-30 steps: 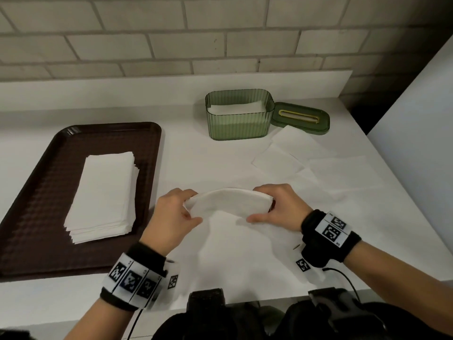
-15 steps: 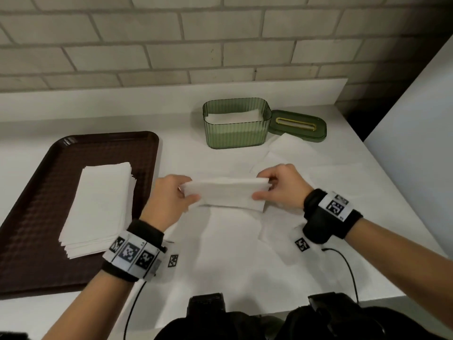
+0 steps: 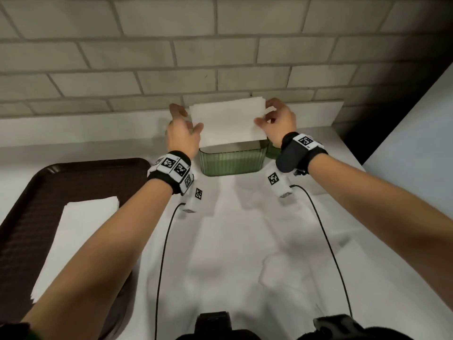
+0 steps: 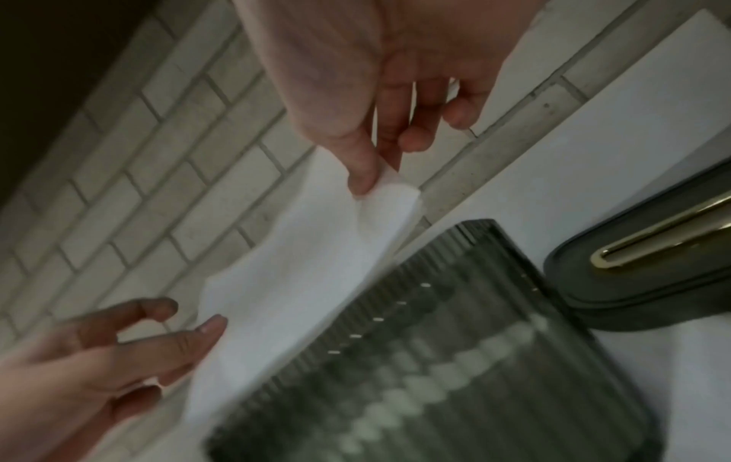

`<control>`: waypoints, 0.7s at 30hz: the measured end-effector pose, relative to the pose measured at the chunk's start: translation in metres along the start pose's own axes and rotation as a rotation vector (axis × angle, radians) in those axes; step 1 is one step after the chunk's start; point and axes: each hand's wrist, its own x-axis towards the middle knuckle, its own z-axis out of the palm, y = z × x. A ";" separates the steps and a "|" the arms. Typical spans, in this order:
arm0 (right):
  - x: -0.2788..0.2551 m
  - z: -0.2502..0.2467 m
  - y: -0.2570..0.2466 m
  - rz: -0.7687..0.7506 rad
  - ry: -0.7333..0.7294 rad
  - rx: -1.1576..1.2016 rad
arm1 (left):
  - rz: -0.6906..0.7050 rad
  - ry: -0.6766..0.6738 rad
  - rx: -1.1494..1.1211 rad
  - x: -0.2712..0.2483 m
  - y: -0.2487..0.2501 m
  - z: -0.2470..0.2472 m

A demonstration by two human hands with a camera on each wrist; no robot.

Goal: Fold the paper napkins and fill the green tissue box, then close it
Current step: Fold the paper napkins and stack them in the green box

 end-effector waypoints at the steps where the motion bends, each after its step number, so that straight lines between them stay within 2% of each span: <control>1: 0.004 0.003 0.005 0.004 -0.006 -0.008 | 0.016 -0.031 0.103 0.004 -0.003 0.005; 3: 0.011 0.008 0.014 0.001 -0.042 -0.064 | 0.097 -0.103 0.351 0.011 -0.010 0.012; 5: 0.015 0.013 0.023 -0.022 -0.116 -0.220 | 0.209 -0.180 0.557 0.014 -0.015 0.018; 9: 0.015 0.021 0.029 -0.158 -0.304 -0.628 | 0.289 -0.351 0.776 0.017 -0.020 0.025; 11: 0.014 0.022 0.027 -0.217 -0.331 -0.701 | 0.297 -0.350 0.836 0.017 -0.018 0.026; 14: 0.007 0.020 0.020 -0.330 -0.308 -0.710 | 0.394 -0.286 0.889 0.012 -0.014 0.027; 15: 0.002 0.021 0.018 -0.366 -0.326 -0.738 | 0.415 -0.307 0.911 0.009 -0.012 0.028; 17: -0.006 0.027 0.016 -0.390 -0.426 -0.841 | 0.407 -0.437 1.003 0.004 -0.012 0.031; 19: -0.011 0.032 0.018 -0.343 -0.553 -0.920 | 0.353 -0.558 1.071 -0.001 -0.011 0.033; 21: -0.012 0.032 0.023 -0.311 -0.582 -0.888 | 0.307 -0.569 1.055 -0.008 -0.006 0.032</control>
